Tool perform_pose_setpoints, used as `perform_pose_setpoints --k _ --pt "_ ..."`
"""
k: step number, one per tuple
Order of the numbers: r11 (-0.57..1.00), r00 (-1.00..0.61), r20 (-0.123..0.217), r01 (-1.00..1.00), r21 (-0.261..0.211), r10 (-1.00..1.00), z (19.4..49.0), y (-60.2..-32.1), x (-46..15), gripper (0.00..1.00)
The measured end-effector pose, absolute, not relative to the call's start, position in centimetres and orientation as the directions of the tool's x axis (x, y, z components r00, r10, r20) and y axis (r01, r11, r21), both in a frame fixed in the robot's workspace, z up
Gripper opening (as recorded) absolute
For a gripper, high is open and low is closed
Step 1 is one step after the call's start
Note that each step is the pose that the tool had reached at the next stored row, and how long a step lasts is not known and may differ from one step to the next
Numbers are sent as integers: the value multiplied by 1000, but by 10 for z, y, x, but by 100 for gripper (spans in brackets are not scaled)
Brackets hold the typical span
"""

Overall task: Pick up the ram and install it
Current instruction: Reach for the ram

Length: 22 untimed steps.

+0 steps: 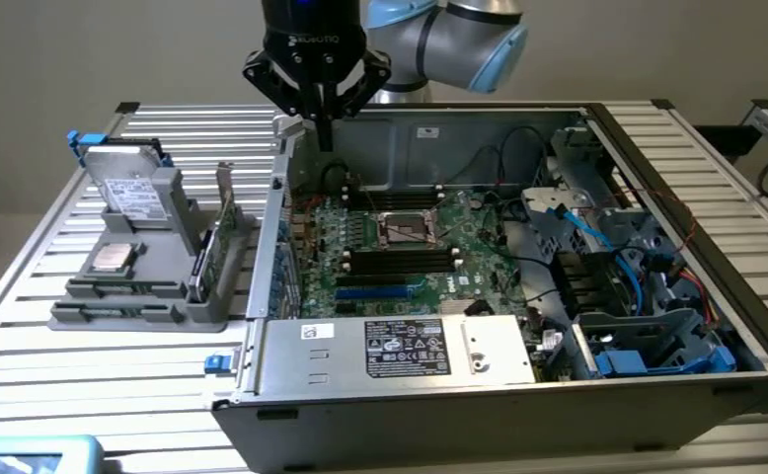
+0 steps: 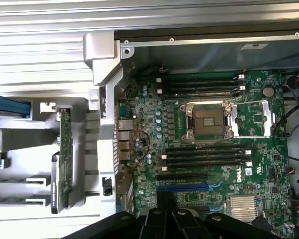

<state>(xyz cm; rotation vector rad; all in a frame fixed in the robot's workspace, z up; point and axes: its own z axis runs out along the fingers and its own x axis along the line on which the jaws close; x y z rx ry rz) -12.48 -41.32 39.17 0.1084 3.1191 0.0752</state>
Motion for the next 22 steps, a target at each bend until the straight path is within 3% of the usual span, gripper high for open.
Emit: perform_pose_setpoints --k 22 --pt "996 -997 -10 70 49 70 385 -421 -193 11"
